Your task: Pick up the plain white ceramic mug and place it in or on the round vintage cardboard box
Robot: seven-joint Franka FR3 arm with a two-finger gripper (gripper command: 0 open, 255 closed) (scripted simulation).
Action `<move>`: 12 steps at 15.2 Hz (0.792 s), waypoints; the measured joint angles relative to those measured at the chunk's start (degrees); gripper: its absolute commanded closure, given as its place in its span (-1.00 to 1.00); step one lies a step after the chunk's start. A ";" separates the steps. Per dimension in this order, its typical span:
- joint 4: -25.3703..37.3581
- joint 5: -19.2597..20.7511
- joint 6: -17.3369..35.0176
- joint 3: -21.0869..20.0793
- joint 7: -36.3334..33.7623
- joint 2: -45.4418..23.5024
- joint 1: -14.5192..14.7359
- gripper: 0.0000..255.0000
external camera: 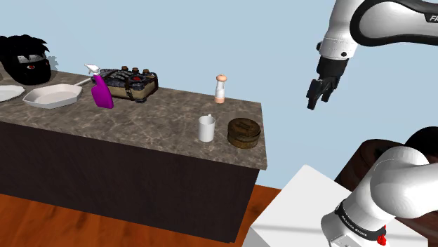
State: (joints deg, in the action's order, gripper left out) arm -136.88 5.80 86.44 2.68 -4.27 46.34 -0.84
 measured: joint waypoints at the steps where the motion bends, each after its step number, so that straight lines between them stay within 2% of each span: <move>1: 0.00 0.00 0.00 0.00 0.00 0.00 0.00 -1.00; 12: 2.47 -3.50 15.81 -4.24 -5.17 -16.75 2.85 -1.00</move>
State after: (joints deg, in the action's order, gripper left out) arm -134.42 2.30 102.25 -1.56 -9.44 29.59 2.01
